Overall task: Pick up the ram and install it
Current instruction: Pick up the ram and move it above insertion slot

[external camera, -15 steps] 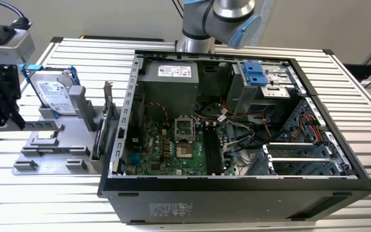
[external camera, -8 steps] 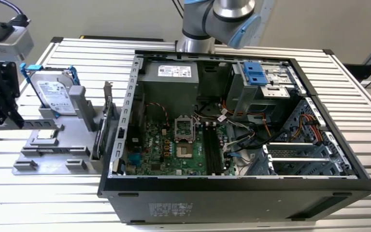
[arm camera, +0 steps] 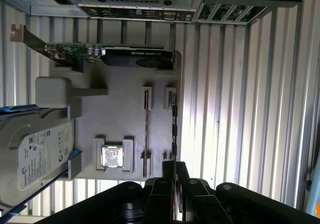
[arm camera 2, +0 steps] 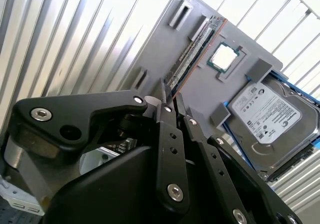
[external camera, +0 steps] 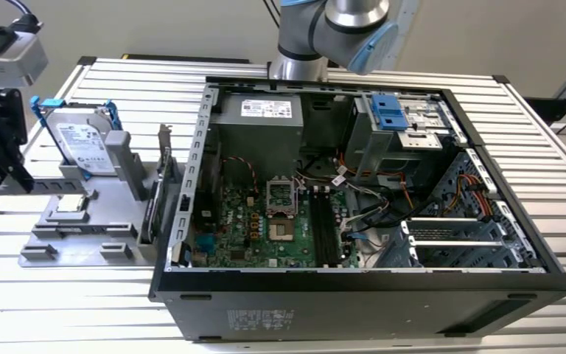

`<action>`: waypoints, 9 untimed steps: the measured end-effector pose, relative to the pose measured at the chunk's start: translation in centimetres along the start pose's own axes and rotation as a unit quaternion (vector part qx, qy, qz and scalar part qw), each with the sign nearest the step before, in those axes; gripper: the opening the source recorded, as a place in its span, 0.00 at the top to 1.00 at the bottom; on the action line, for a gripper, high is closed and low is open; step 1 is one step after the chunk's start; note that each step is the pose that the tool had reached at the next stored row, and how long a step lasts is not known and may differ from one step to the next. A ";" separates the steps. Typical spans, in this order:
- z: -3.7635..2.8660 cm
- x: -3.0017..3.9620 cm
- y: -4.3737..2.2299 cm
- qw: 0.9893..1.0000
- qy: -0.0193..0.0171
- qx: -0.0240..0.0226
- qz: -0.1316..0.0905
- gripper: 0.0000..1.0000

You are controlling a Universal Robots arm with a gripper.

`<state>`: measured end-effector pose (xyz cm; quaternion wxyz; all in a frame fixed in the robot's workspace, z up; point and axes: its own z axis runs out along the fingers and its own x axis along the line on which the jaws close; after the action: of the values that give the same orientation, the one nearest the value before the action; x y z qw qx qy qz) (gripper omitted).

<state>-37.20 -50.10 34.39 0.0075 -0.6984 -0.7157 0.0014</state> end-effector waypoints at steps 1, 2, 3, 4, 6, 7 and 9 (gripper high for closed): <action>-0.08 0.00 0.00 1.000 0.000 0.000 0.000 1.00; -0.14 0.00 0.00 1.000 0.000 0.000 0.000 1.00; -0.20 0.00 0.00 1.000 0.000 0.000 0.000 1.00; -0.28 0.00 0.00 1.000 0.000 0.000 0.000 1.00; -0.40 0.00 0.00 1.000 0.000 0.000 0.000 1.00; -0.46 0.00 0.00 1.000 0.000 0.000 0.000 1.00; -0.59 0.01 -0.01 1.000 0.000 0.000 0.000 1.00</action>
<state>-37.20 -50.10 34.98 0.0075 -0.6984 -0.7157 0.0014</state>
